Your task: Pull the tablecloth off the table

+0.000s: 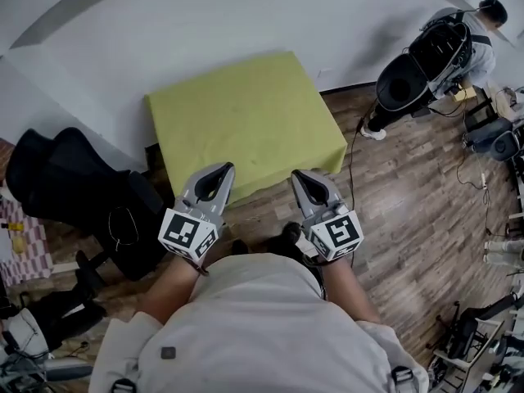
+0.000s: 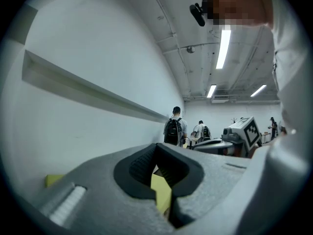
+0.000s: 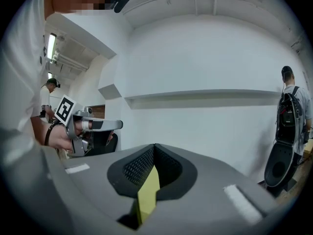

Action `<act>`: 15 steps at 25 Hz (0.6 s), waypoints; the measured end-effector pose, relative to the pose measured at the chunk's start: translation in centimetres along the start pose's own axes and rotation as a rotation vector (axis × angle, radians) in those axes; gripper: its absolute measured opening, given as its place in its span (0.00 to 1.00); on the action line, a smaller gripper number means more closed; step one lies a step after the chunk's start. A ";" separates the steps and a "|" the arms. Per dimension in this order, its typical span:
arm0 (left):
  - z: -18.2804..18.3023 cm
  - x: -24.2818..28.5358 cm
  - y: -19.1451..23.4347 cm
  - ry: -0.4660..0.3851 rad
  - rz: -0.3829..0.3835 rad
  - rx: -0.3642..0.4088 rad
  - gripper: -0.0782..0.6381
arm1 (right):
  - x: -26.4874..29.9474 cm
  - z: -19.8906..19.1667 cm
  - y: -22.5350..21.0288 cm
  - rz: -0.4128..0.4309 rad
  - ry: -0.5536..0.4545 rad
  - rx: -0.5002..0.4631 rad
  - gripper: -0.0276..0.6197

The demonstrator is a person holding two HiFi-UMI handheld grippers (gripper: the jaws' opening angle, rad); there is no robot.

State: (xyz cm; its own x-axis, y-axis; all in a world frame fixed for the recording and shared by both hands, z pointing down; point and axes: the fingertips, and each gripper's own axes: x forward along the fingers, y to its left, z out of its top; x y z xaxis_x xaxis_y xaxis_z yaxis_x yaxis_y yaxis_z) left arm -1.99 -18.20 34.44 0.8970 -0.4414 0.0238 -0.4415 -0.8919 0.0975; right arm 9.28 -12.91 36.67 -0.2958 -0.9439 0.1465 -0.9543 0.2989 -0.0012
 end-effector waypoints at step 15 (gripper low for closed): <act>-0.3 8.7 4.3 0.015 0.298 0.012 0.11 | 9.1 1.0 -10.7 0.299 -0.007 -0.035 0.06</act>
State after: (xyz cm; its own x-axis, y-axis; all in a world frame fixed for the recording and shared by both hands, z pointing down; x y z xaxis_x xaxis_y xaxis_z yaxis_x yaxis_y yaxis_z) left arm 3.96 -25.84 35.39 0.7279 -0.6827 0.0640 -0.6857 -0.7243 0.0724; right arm 16.81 -24.82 37.00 -0.5639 -0.8143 0.1377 -0.8229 0.5682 -0.0094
